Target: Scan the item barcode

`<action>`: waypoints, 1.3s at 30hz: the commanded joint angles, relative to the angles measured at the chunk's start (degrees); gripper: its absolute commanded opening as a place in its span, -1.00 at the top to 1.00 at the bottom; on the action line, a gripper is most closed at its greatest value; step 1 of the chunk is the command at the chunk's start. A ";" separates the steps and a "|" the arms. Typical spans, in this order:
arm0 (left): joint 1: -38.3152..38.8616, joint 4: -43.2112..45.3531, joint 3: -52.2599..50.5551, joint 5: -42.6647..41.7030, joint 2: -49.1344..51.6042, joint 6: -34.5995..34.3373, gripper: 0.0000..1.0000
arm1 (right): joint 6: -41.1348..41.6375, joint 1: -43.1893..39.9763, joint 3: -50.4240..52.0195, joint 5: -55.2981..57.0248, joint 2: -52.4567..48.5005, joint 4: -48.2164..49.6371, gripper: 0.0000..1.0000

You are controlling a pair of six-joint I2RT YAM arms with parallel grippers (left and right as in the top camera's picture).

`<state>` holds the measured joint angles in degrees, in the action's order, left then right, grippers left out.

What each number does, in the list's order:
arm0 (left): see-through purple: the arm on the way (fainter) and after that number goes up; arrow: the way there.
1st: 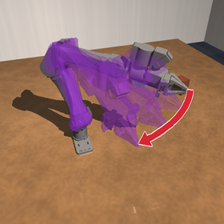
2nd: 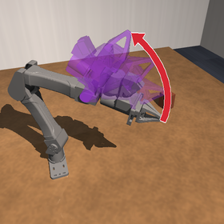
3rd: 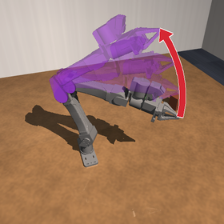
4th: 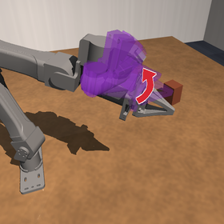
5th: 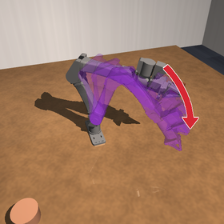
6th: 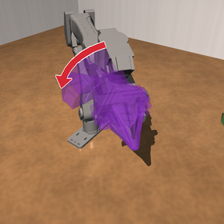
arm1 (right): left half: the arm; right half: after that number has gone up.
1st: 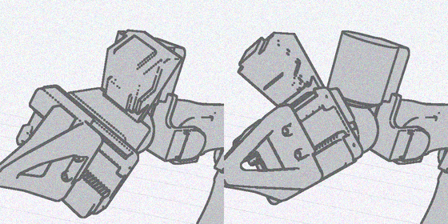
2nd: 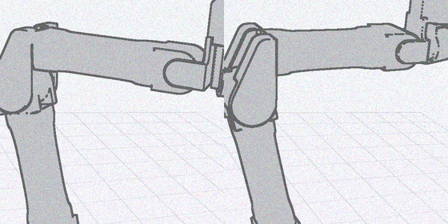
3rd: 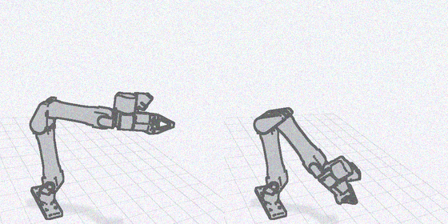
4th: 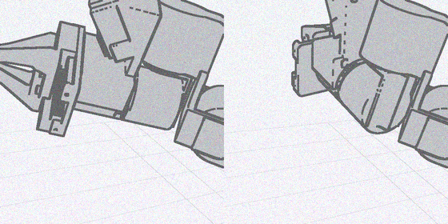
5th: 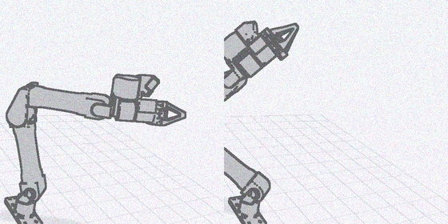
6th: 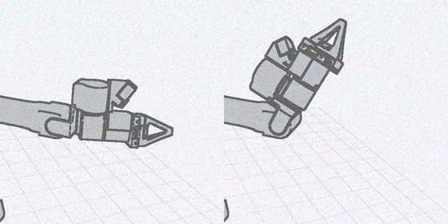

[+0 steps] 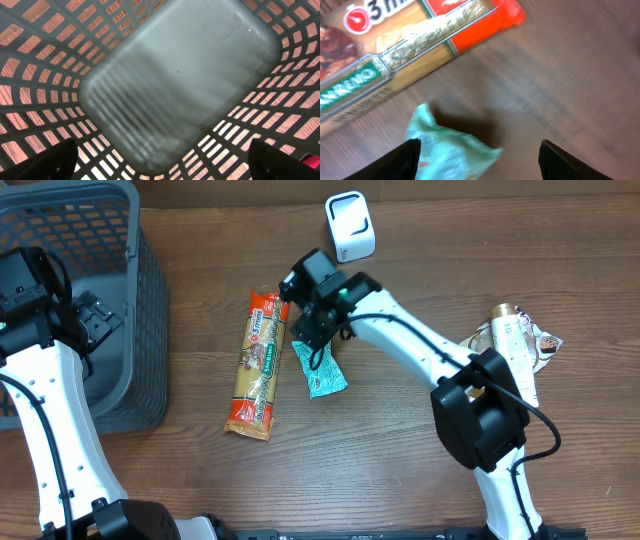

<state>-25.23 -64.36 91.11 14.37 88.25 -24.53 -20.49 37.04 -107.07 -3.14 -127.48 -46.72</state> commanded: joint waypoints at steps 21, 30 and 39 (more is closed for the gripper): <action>0.11 -0.15 -0.26 -0.48 0.15 -1.03 -0.99 | 12.09 -4.26 -2.36 -3.63 -6.91 -5.33 0.24; 0.11 -0.15 -0.26 -0.48 0.15 -1.01 -1.00 | 31.34 -9.14 -8.44 -13.79 -6.91 -23.19 -0.47; 0.11 -0.15 -0.26 -0.48 0.15 -1.01 -0.99 | 26.01 -11.08 -8.63 -21.94 -6.93 -22.64 -0.76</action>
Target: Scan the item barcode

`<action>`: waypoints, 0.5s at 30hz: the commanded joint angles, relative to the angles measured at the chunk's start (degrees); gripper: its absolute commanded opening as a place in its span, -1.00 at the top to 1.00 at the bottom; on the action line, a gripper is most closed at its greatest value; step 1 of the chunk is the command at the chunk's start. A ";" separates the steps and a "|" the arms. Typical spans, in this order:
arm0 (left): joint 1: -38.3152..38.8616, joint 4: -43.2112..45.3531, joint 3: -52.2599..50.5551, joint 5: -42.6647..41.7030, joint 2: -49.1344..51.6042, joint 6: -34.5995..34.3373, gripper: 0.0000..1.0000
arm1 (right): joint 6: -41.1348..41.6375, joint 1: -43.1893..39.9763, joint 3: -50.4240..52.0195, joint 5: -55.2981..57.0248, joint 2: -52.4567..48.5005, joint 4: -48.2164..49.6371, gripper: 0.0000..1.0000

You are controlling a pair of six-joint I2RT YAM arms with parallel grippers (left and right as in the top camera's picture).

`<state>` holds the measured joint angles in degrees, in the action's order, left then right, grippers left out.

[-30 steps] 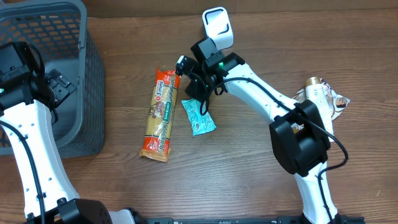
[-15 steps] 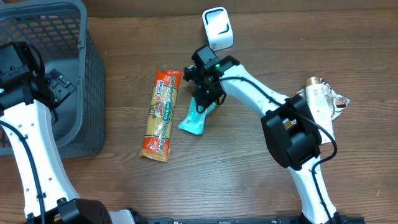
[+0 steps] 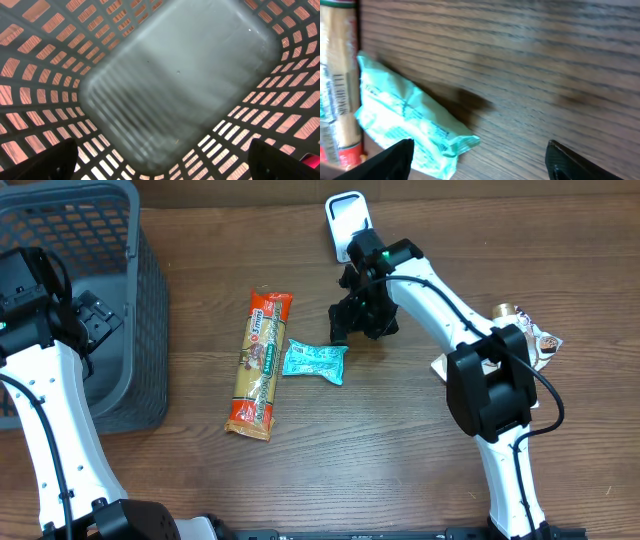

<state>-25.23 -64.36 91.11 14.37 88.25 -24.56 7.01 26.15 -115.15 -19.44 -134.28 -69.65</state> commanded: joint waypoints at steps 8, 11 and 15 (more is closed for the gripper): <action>0.11 -0.15 -0.26 -0.48 0.15 -0.98 -0.99 | -1.29 0.74 4.33 -11.80 -0.22 1.68 -0.79; 0.11 -0.15 -0.26 -0.48 0.15 -0.98 -1.00 | -0.17 1.31 7.89 -12.41 -0.22 4.26 -0.78; 0.11 -0.15 -0.26 -0.48 0.15 -0.98 -0.99 | 6.40 2.21 12.83 -12.44 -0.22 10.88 -0.62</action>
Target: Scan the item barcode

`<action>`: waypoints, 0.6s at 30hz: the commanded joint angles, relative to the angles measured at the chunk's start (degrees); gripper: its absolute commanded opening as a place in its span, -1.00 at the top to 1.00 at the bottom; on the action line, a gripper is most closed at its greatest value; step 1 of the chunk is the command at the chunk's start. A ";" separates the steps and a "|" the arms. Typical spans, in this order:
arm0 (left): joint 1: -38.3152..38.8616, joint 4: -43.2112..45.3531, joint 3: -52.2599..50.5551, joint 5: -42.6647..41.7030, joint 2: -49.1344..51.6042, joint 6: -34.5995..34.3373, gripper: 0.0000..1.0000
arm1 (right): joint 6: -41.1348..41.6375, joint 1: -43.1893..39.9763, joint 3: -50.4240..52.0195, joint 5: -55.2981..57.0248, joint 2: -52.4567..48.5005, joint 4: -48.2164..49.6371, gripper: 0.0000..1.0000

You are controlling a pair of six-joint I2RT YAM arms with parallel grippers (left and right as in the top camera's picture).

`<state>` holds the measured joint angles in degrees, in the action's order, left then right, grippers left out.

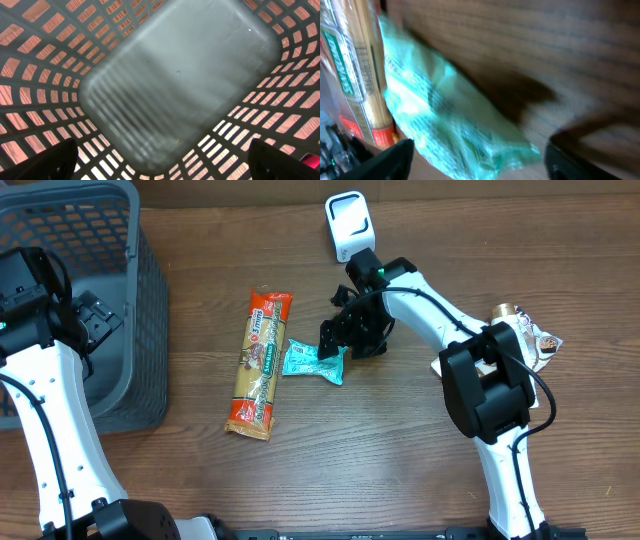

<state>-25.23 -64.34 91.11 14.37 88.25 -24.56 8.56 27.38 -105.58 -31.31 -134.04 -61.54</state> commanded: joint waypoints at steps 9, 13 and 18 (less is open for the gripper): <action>0.11 -0.17 -0.26 -0.48 0.15 -0.98 -0.99 | 18.49 4.59 12.74 -0.33 -0.48 17.29 0.53; 0.11 -0.17 -0.26 -0.48 0.15 -0.98 -0.99 | 18.47 4.04 12.74 -0.37 -0.46 18.10 0.93; 0.11 -0.17 -0.26 -0.48 0.15 -0.98 -0.99 | 14.51 3.13 12.68 -3.48 -0.44 19.50 0.93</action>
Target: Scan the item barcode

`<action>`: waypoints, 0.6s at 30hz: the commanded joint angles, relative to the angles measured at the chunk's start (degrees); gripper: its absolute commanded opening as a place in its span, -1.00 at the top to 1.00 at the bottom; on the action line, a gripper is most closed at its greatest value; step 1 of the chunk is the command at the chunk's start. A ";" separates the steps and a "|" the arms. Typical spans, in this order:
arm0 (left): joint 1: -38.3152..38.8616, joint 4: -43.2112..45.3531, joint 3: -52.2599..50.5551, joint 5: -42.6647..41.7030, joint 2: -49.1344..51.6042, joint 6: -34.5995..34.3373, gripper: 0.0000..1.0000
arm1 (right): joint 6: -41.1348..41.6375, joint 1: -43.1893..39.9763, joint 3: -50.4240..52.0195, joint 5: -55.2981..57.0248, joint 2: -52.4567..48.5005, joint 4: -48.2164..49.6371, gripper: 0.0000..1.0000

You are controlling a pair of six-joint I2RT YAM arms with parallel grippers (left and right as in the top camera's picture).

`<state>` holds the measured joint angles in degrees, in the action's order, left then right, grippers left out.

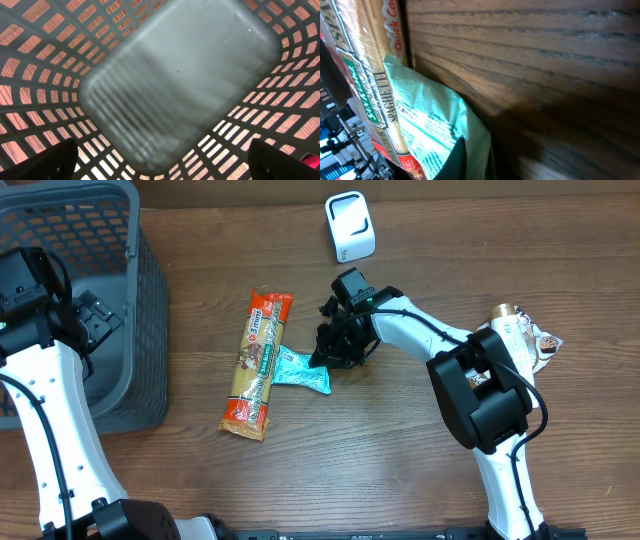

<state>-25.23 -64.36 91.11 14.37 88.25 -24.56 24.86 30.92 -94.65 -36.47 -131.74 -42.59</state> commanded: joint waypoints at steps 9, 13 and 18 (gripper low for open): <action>0.11 -0.15 -0.26 -0.48 0.15 -0.98 -0.99 | -14.45 -4.68 -1.11 -6.91 -2.73 -1.01 0.29; 0.11 -0.15 -0.26 -0.48 0.15 -0.98 -1.00 | -14.43 -6.03 -1.11 -8.24 -2.73 -4.35 -0.29; 0.11 -0.15 -0.26 -0.48 0.15 -0.98 -0.99 | -12.59 -4.57 -0.59 -8.15 -2.75 -9.07 -0.35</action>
<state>-25.23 -64.36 91.11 14.37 88.25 -24.53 11.64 24.84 -95.94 -48.10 -133.10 -50.11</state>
